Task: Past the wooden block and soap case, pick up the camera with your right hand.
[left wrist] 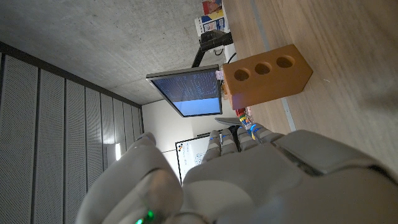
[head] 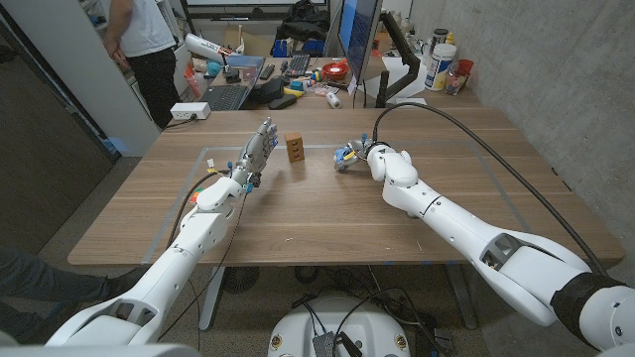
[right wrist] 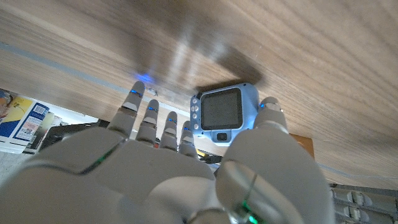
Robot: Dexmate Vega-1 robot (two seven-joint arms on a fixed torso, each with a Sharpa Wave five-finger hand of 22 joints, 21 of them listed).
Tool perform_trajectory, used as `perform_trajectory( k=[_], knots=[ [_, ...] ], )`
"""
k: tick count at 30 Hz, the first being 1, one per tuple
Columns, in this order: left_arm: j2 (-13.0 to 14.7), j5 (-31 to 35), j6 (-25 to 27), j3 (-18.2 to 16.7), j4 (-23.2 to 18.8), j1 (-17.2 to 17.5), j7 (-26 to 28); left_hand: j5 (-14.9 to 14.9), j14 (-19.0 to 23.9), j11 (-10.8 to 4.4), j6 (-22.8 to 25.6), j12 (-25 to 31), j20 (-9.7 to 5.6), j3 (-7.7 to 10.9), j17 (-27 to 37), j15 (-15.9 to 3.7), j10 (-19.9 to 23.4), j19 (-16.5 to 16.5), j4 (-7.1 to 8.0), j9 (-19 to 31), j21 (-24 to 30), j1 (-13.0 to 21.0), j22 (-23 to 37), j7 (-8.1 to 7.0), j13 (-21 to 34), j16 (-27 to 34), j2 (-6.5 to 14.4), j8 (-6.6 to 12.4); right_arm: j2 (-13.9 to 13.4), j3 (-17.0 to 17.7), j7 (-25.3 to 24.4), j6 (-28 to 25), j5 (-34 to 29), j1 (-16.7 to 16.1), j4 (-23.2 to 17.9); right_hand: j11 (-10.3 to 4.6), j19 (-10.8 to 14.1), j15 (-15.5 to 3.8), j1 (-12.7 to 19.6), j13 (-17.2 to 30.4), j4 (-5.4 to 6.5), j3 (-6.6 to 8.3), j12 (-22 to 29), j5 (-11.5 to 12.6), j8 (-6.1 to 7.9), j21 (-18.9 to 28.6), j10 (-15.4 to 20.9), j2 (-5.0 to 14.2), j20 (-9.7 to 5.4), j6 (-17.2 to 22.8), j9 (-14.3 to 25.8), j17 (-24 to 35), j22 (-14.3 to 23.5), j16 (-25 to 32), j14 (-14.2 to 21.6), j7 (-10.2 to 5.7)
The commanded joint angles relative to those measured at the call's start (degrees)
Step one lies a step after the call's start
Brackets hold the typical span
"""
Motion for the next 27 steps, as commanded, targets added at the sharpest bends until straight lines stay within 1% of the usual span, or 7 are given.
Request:
perform_trajectory(
  k=[1, 5, 7, 9, 17, 20, 27],
  knots=[
    [-0.42, -0.23, -0.22, 0.05, 1.36, -0.5, -0.43, 0.45, -0.3, 0.02, 0.31, 0.08, -0.14, -0.36, 0.11, 0.08, -0.38, -0.41, 0.14, 0.18, 0.09, -0.06, 0.22, 0.03, 0.18, 0.0, 0.52, 0.08, 1.0, -0.64, -1.31, -1.66, -0.47, 0.4, 1.4, -0.86, 3.81, -0.79, 0.44, 0.38, 0.22, -0.66, 1.15, 0.5, 1.13, 1.09, 2.91, 0.75, 0.01, 3.69, 0.46, 0.4, 0.47, 0.95, 3.13, -1.15],
    [-0.61, -0.3, -0.32, 0.09, 1.88, -0.68, -0.62, 0.45, -0.28, 0.04, 0.32, 0.11, -0.12, -0.4, 0.11, 0.14, -0.32, -0.41, 0.14, 0.18, 0.09, -0.05, 0.22, 0.09, 0.18, 0.01, 0.54, 0.08, 1.47, -0.66, -1.91, -2.67, -0.63, 0.35, 1.64, -1.5, 7.68, -1.43, 0.55, 0.65, 0.4, -1.03, 2.32, 0.52, 1.78, 1.96, 5.98, 1.08, 0.01, 6.59, 0.67, 0.45, 0.63, 1.26, 5.99, -1.8],
    [-0.69, -0.27, -0.36, 0.14, 2.1, -0.79, -0.68, 0.45, -0.28, 0.0, 0.36, 0.1, -0.07, -0.41, 0.11, 0.13, -0.34, -0.4, 0.14, 0.18, 0.09, -0.04, 0.22, 0.07, 0.18, 0.01, 0.55, 0.1, 1.55, -0.65, -2.47, -2.95, -0.7, 0.24, 1.66, -1.75, 10.54, -1.62, 0.52, 0.9, 0.56, -1.35, 3.24, 0.45, 2.13, 2.6, 8.2, 1.27, 0.03, 8.33, 0.83, 0.5, 0.69, 1.57, 8.4, -2.15],
    [-0.74, -0.22, -0.41, 0.19, 2.26, -0.87, -0.72, 0.45, -0.28, 0.01, 0.35, 0.09, -0.08, -0.43, 0.11, 0.17, -0.36, -0.41, 0.14, 0.18, 0.09, -0.04, 0.22, 0.07, 0.18, 0.01, 0.55, 0.09, 1.64, -0.56, -2.49, -3.31, -0.58, 0.2, 1.63, -2.29, 12.02, -2.49, 0.62, 1.17, 0.66, -1.51, 4.17, 0.38, 2.78, 2.75, 10.3, 1.58, 0.09, 10.46, 1.09, 0.53, 0.7, 1.83, 10.52, -2.84],
    [-0.76, -0.08, -0.27, 0.27, 2.27, -0.98, -0.68, 0.45, -0.25, 0.03, 0.37, 0.1, -0.05, -0.51, 0.11, 0.1, -0.35, -0.41, 0.13, 0.18, 0.1, -0.01, 0.21, 0.03, 0.18, 0.02, 0.6, 0.09, 1.45, -0.5, -3.08, -3.61, -0.28, 0.02, 1.53, -3.13, 15.0, -3.62, 0.47, 1.77, 1.11, -1.72, 5.96, 0.03, 4.23, 3.11, 14.02, 2.61, -0.06, 14.53, 1.84, 0.59, 0.72, 2.2, 14.38, -4.47],
    [-0.72, 0.02, -0.23, 0.29, 2.11, -1.0, -0.61, 0.45, -0.25, 0.02, 0.37, 0.09, -0.06, -0.54, 0.11, 0.07, -0.36, -0.42, 0.12, 0.18, 0.1, 0.0, 0.22, 0.04, 0.18, 0.02, 0.62, 0.09, 1.33, -0.44, -3.35, -3.34, -0.03, -0.02, 1.47, -3.6, 16.25, -3.96, 0.72, 1.97, 1.09, -1.66, 6.46, -0.06, 4.65, 3.38, 15.02, 2.96, -0.09, 15.57, 2.1, 0.59, 0.73, 2.3, 15.58, -4.42],
    [-0.6, 0.17, -0.05, 0.35, 1.74, -1.09, -0.54, 0.46, -0.3, 0.04, 0.39, 0.08, -0.09, -0.61, 0.11, 0.03, -0.41, -0.44, 0.11, 0.19, 0.1, 0.04, 0.22, 0.03, 0.18, 0.0, 0.67, 0.08, 1.21, -0.36, -3.77, -3.77, -0.01, -0.22, 0.98, -3.67, 16.99, -4.05, 1.14, 2.13, 0.98, -1.53, 6.75, -0.13, 4.9, 3.48, 15.51, 3.3, -0.06, 16.2, 2.3, 0.59, 0.73, 2.19, 16.06, -4.63]
  ],
)
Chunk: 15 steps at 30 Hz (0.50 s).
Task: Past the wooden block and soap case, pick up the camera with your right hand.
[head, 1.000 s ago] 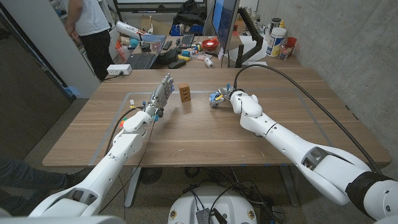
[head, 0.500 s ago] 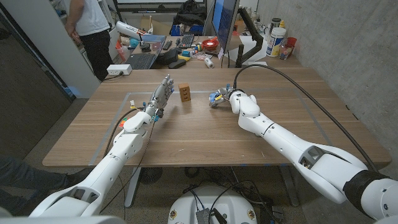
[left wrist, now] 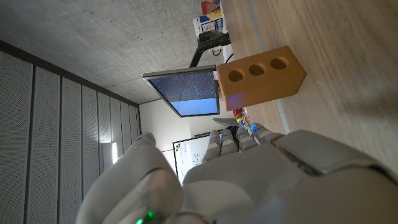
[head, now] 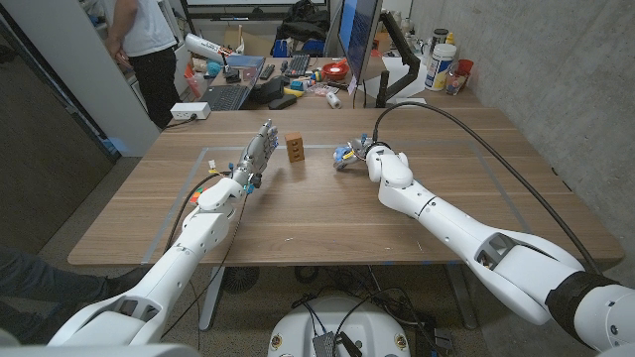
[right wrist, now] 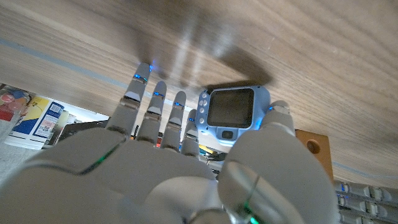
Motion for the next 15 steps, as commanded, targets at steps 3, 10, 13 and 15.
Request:
perform_trajectory(
  k=[3, 10, 13, 15],
  knots=[
    [0.12, 0.31, 0.26, 0.16, -0.36, -0.22, 0.02, 0.46, -0.31, 0.06, 0.41, 0.07, -0.09, -0.25, 0.11, 0.04, -0.43, -0.45, 0.03, 0.19, 0.1, 0.05, 0.22, 0.07, 0.18, 0.0, 0.7, 0.09, -0.22, 0.18, -1.1, -0.89, 0.16, -0.5, -0.78, 0.02, 0.79, -0.02, 0.48, 0.27, 0.03, 0.24, 0.55, 0.14, 0.44, 0.36, 0.59, 0.9, 0.18, 3.83, 0.23, 0.29, 0.19, 0.14, 0.61, -3.16],
    [0.18, 0.33, 0.27, 0.17, -0.49, -0.23, -0.07, 0.46, -0.31, -0.01, 0.33, 0.08, -0.09, -0.33, 0.11, 0.07, -0.4, -0.48, 0.02, 0.19, 0.1, 0.08, 0.23, 0.11, 0.18, 0.0, 0.74, 0.05, -0.63, 0.52, -1.16, -1.52, 0.07, -1.03, -2.0, -0.04, 1.3, -0.19, 0.94, 0.4, -0.11, 0.4, 0.51, 0.04, 0.35, 0.38, 0.3, 1.23, 0.16, 3.59, 0.41, 0.29, 0.19, 0.09, 1.16, -3.37],
    [0.2, 0.33, 0.27, 0.18, -0.52, -0.23, -0.12, 0.46, -0.32, 0.02, 0.3, 0.06, -0.13, -0.36, 0.11, 0.12, -0.47, -0.51, 0.02, 0.19, 0.09, 0.1, 0.23, 0.07, 0.18, 0.0, 0.76, 0.03, -0.85, 0.65, -1.3, -1.49, 0.06, -1.26, -2.54, 0.01, 1.52, -0.29, 1.15, 0.46, -0.2, 0.44, 0.44, -0.02, 0.23, 0.38, 0.04, 1.3, 0.17, 3.27, 0.5, 0.29, 0.19, 0.03, 1.35, -3.4],
    [0.2, 0.31, 0.27, 0.17, -0.55, -0.21, -0.13, 0.46, -0.32, 0.01, 0.3, 0.06, -0.15, -0.37, 0.11, 0.16, -0.45, -0.51, 0.01, 0.19, 0.1, 0.1, 0.23, 0.07, 0.18, 0.0, 0.77, 0.03, -0.98, 0.68, -1.36, -1.48, -0.02, -1.39, -2.91, -0.01, 1.61, -0.29, 1.22, 0.48, -0.22, 0.46, 0.48, -0.04, 0.22, 0.39, 0.1, 1.33, 0.16, 3.25, 0.52, 0.29, 0.19, 0.0, 1.39, -3.42]
  ],
)
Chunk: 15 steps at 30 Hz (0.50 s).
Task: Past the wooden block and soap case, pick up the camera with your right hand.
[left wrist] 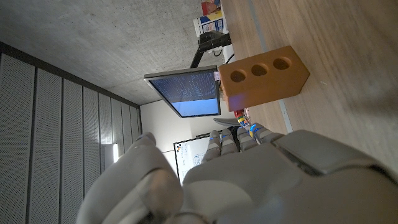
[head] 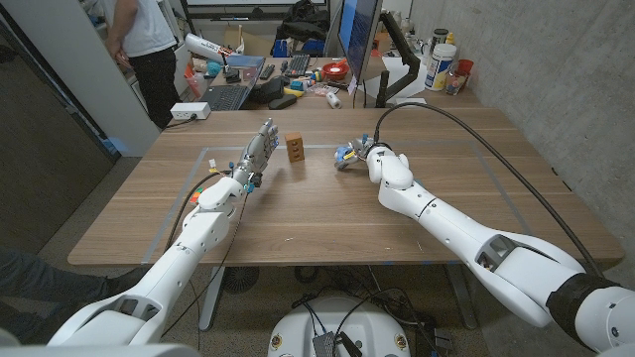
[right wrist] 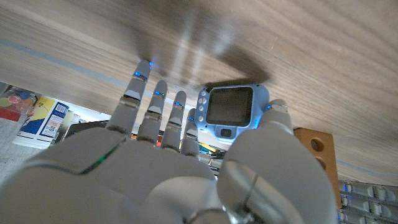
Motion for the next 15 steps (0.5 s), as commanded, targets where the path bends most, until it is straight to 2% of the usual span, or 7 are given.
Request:
perform_trajectory(
  k=[1, 15],
  knots=[
    [0.14, 0.1, 0.25, 0.08, -0.31, -0.03, -0.11, 0.46, -0.32, -0.02, 0.33, 0.06, -0.21, -0.39, 0.1, 0.14, -0.46, -0.5, 0.01, 0.19, 0.1, -0.11, 0.23, 0.09, 0.18, 0.0, 0.56, 0.04, -0.6, 0.36, -0.33, -0.74, -0.3, -0.77, -1.84, 0.04, 0.7, -0.14, -0.08, 0.23, -0.03, 0.42, 0.5, 0.12, 0.04, -0.08, 0.02, 0.0, -0.03, 3.18, 0.34, 0.29, 0.06, -0.03, 0.71, -3.52],
    [0.48, 0.02, 0.35, -0.09, -1.37, 0.54, 0.05, 0.45, -0.32, 0.05, 0.3, 0.08, -0.29, -0.52, 0.1, 0.09, -0.43, -0.5, -0.01, 0.19, 0.12, -0.06, 0.24, 0.12, 0.18, 0.0, 0.63, 0.03, -1.08, 0.79, -0.58, -1.17, -0.92, -1.66, -3.9, -0.06, 1.19, -0.25, 0.35, 0.43, -0.15, 0.49, 0.79, -0.13, 0.57, -0.19, 0.45, 0.31, -0.04, 4.41, 0.69, 0.31, 0.05, -0.33, 1.07, -3.48]
  ],
)
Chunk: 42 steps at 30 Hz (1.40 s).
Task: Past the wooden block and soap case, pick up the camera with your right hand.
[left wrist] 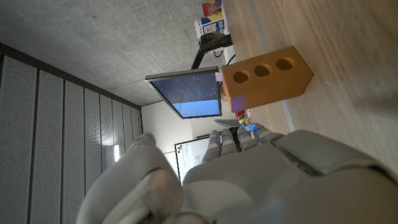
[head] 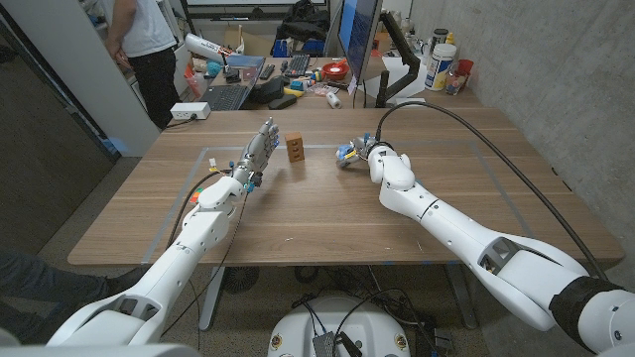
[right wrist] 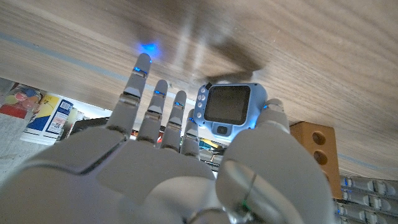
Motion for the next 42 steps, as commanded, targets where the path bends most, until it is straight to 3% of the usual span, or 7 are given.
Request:
perform_trajectory(
  k=[1, 42],
  knots=[
    [0.33, 0.03, 0.18, -0.11, -1.02, 0.56, 0.2, 0.45, -0.35, 0.07, 0.3, 0.08, -0.29, -0.06, 0.1, 0.09, -0.44, -0.5, -0.01, 0.19, 0.12, -0.06, 0.24, 0.1, 0.18, -0.01, 0.64, 0.03, -0.54, 0.54, -0.48, -0.4, -0.67, -0.86, -2.07, -0.06, 0.83, -0.05, 0.36, 0.17, -0.1, 0.45, 0.35, -0.14, 0.64, -0.19, 0.46, 0.33, -0.06, 4.51, 0.39, 0.31, 0.07, -0.03, 0.68, -3.38],
    [0.24, 0.34, 0.11, 0.16, -0.7, -0.3, 0.06, 0.47, -0.35, 0.01, 0.22, 0.08, -0.28, -0.45, 0.09, 0.09, -0.46, -0.47, -0.15, 0.2, 0.16, 0.24, 0.24, 0.12, 0.18, -0.01, 0.81, -0.01, -2.09, 4.24, -3.04, 1.02, -2.89, -3.75, -10.84, -0.37, 2.44, -0.38, 1.03, 0.73, -0.17, 0.38, 1.12, -1.06, 2.18, -0.5, 1.56, 1.04, -0.56, 7.36, 1.92, 0.35, 0.08, -0.57, 2.47, -2.96]
  ],
)
